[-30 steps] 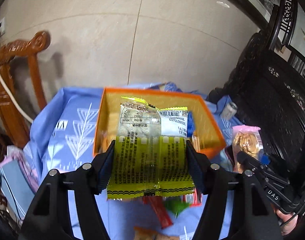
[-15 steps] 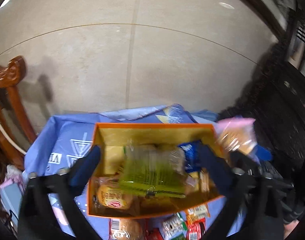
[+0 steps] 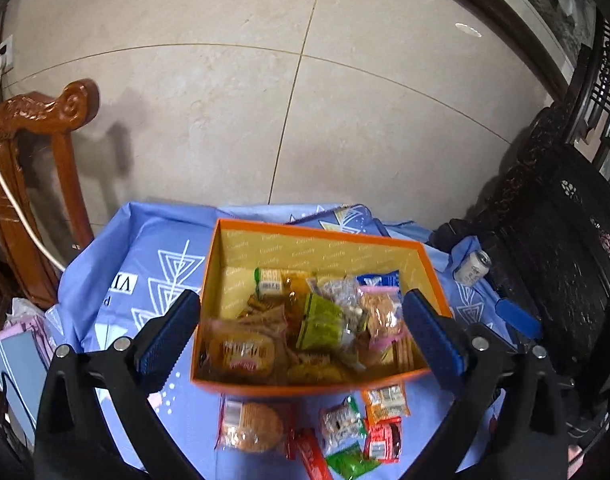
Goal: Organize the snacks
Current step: 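Move both grippers back from the box to the snack pile, then grasp the red chocolate pack with the right gripper while the left gripper grasps the round biscuit pack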
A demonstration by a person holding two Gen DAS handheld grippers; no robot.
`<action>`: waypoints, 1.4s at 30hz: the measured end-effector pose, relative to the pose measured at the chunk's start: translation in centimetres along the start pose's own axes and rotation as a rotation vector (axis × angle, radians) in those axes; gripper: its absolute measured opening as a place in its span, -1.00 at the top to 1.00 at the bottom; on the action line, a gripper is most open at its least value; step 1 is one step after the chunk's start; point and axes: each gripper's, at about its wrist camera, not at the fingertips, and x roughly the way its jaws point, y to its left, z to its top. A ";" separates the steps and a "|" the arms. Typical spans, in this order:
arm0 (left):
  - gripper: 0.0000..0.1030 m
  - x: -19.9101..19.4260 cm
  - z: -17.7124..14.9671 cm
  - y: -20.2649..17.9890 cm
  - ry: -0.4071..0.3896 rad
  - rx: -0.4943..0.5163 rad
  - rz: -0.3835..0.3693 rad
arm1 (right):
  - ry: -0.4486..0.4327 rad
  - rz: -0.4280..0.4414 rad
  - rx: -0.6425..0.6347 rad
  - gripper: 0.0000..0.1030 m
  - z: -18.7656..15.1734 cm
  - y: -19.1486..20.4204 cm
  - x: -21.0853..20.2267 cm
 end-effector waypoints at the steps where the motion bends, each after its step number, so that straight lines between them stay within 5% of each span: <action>1: -0.92 -0.4 -0.5 0.0 -0.002 0.004 0.004 | 0.007 -0.004 0.005 -0.40 -0.7 -0.1 -0.4; 12: -0.92 -2.6 -8.8 0.5 0.058 0.032 -0.007 | 0.118 -0.030 0.061 -0.40 -8.1 -0.7 -1.5; 21: -0.92 -3.7 -15.2 3.1 0.152 0.002 0.018 | 0.268 -0.047 0.125 -0.40 -14.8 -1.2 2.0; 30: -0.92 -4.4 -17.0 5.7 0.183 -0.047 0.063 | 0.385 -0.084 0.160 -0.36 -17.6 -2.0 7.3; 42: -0.92 -3.7 -17.3 6.0 0.213 -0.037 0.081 | 0.425 -0.110 0.119 -0.13 -18.3 -1.1 9.9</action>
